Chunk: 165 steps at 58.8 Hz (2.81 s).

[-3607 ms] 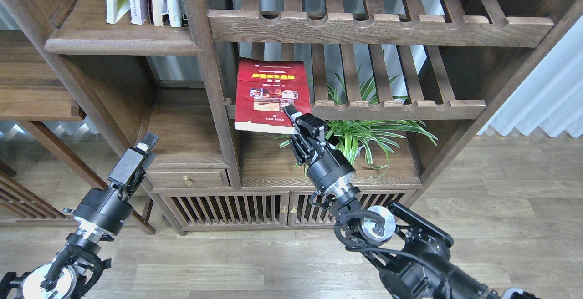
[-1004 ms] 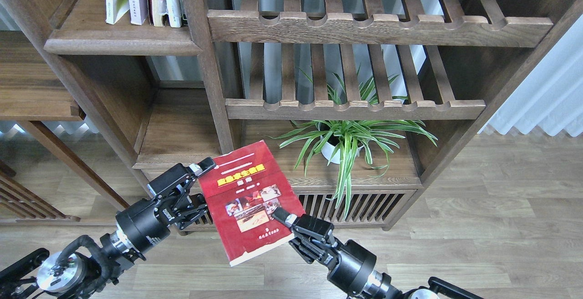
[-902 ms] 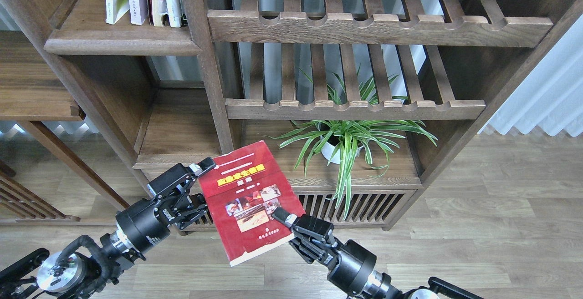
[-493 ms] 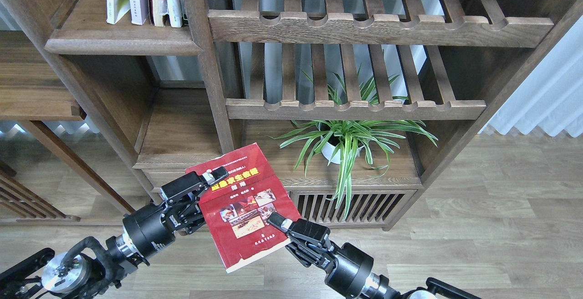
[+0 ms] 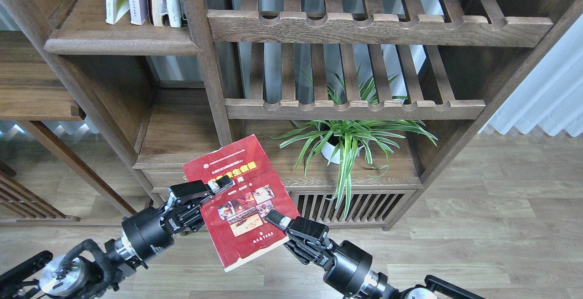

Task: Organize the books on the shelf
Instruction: 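Grasp the red book's edge with the left gripper from the right gripper, then carry the red book away from the right gripper with the left gripper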

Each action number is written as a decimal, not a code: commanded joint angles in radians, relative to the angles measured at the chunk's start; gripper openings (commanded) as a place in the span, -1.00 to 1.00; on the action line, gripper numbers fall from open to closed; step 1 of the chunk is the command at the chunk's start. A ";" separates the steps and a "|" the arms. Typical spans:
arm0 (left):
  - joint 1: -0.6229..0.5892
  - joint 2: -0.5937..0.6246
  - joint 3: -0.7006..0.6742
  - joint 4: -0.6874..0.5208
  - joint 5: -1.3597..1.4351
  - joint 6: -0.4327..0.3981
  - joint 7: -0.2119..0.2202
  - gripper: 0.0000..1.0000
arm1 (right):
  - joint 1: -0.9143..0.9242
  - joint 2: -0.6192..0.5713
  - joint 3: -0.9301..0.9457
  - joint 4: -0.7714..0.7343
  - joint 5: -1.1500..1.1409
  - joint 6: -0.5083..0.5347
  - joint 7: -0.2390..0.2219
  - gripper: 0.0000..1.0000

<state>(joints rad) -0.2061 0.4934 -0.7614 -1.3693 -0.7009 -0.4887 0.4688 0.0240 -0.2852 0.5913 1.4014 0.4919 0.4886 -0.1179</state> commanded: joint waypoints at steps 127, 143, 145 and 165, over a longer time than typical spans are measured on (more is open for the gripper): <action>0.343 -0.440 -1.059 -0.014 1.172 0.000 -0.093 -1.00 | 0.128 0.230 0.199 -0.410 -0.044 0.000 0.055 0.97; 0.257 -0.466 -1.128 -0.014 1.170 0.000 -0.093 -1.00 | 0.140 0.245 0.199 -0.429 -0.044 0.000 0.055 0.97; 0.248 -0.466 -1.128 -0.014 1.170 0.000 -0.093 -1.00 | 0.142 0.247 0.199 -0.429 -0.044 0.000 0.055 0.97; 0.077 -0.464 -1.128 -0.014 1.169 0.000 0.001 -1.00 | 0.149 0.247 0.199 -0.429 -0.044 0.000 0.055 0.97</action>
<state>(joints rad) -0.0672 0.0278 -1.8901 -1.3837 0.4683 -0.4887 0.4274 0.1729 -0.0383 0.7899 0.9725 0.4479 0.4887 -0.0629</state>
